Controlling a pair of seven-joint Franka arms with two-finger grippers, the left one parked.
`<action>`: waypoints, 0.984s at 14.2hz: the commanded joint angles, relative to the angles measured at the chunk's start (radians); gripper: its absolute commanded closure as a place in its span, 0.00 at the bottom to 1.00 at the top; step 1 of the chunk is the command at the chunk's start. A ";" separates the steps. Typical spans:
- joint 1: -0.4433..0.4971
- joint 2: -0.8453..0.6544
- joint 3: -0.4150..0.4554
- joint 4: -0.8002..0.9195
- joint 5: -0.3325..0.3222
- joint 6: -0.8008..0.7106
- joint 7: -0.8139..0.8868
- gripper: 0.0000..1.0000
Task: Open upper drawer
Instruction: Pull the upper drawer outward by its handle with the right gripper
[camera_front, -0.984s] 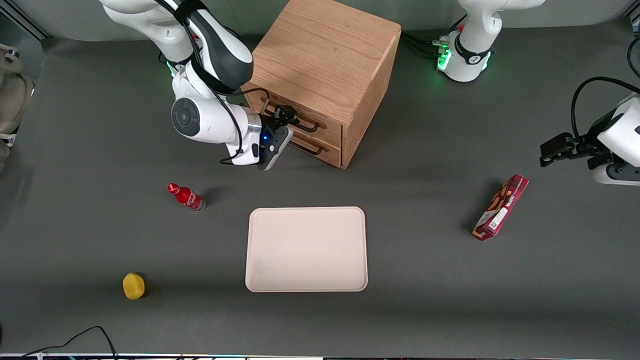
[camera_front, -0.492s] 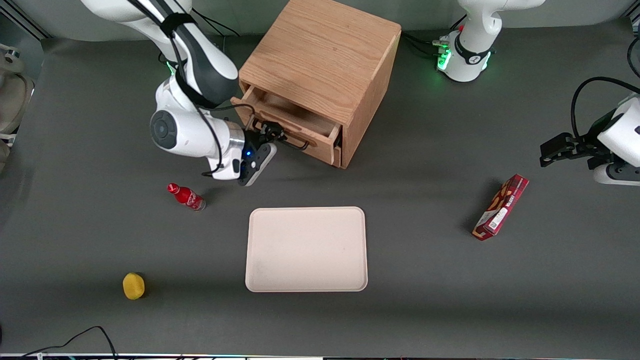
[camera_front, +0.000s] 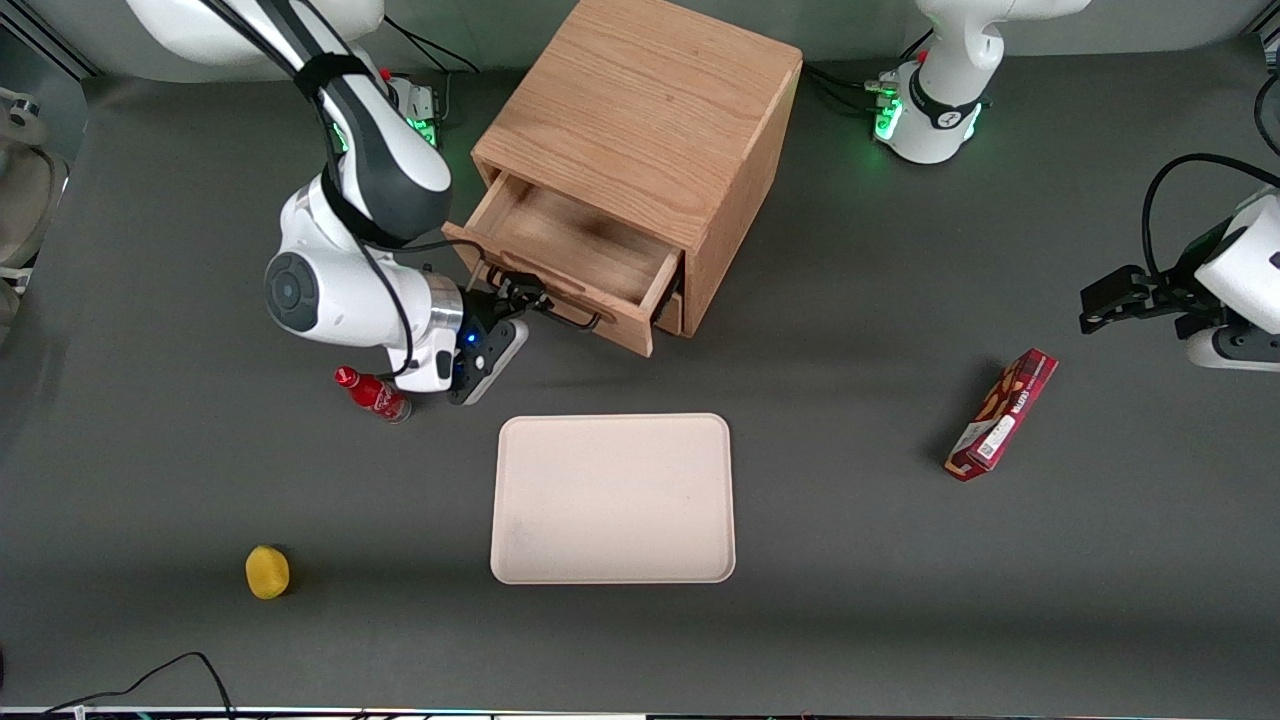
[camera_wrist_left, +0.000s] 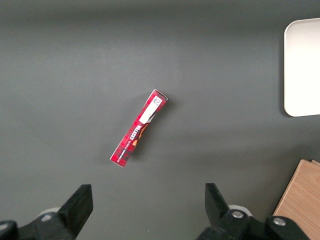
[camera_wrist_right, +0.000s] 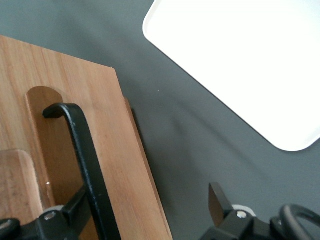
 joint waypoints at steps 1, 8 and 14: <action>0.002 0.067 -0.031 0.084 -0.039 -0.025 -0.030 0.00; 0.006 0.169 -0.088 0.265 -0.098 -0.126 -0.030 0.00; 0.007 0.261 -0.145 0.412 -0.121 -0.209 -0.033 0.00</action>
